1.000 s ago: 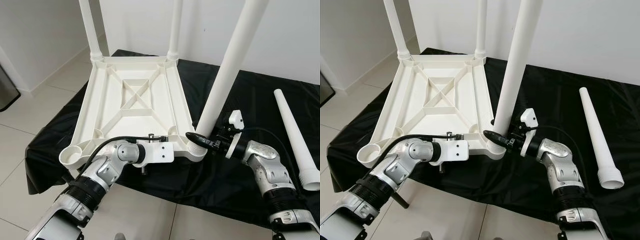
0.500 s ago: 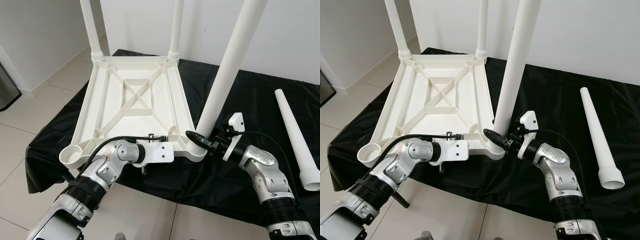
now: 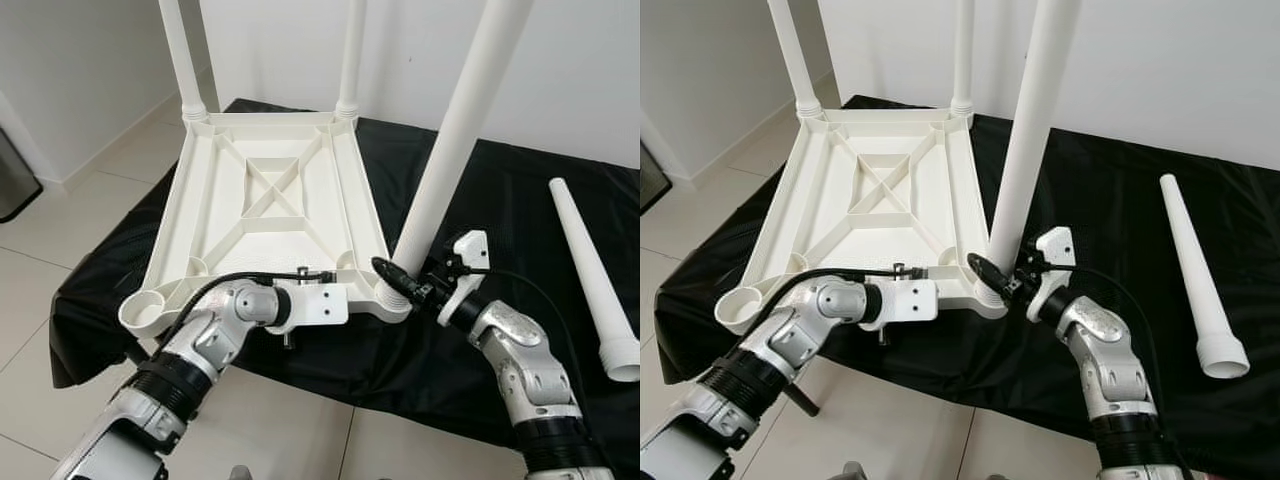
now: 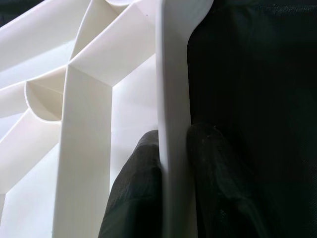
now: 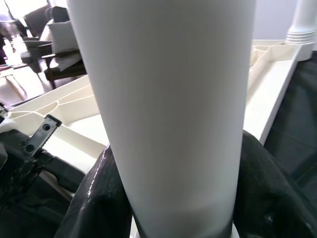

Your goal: Building children table

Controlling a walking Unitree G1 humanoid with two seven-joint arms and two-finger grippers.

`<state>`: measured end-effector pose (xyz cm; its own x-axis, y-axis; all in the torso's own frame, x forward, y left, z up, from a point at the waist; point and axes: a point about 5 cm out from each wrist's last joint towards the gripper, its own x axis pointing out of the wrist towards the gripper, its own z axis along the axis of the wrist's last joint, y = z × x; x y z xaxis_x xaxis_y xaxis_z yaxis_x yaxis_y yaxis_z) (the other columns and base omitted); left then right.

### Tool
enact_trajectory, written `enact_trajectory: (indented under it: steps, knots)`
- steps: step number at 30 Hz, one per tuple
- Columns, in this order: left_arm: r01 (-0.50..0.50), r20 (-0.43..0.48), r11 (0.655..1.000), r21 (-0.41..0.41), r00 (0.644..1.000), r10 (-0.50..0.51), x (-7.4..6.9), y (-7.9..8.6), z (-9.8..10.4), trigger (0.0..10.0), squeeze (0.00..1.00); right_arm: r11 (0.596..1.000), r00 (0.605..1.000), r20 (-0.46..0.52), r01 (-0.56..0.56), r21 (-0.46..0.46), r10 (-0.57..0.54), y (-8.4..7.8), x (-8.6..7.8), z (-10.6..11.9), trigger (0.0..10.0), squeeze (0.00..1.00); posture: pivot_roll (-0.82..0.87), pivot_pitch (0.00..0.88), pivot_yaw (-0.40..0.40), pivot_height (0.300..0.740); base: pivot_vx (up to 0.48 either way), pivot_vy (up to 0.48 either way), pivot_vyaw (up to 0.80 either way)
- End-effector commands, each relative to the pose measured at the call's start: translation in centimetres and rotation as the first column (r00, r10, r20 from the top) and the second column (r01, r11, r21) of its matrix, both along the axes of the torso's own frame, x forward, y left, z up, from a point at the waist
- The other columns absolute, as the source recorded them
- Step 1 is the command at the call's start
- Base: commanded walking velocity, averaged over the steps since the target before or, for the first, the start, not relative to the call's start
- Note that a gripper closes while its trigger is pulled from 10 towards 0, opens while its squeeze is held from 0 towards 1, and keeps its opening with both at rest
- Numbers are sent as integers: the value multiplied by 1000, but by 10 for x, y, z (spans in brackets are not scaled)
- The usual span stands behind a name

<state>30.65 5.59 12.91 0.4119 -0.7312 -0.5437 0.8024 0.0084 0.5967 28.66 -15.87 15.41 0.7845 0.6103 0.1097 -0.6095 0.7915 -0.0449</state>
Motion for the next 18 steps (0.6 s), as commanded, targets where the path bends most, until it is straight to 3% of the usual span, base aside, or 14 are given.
enact_trajectory:
  steps: [1,6,18]
  knots:
    - [2,13,1000,-4,1000,-2,-1,-1,-1,10000,0,999,999,53,-15,51,12,9,-2,13,10000,0,-34,18,-21,740,0,0,0]
    - [1,12,1000,-5,1000,-1,-1,-1,-1,10000,0,999,999,52,-7,51,5,11,-4,13,10000,0,-34,19,-22,740,0,0,0]
    - [-1,14,1000,-6,1000,1,0,-1,0,10000,0,985,986,53,156,73,-160,29,-12,11,10000,0,-30,21,-23,740,0,0,0]
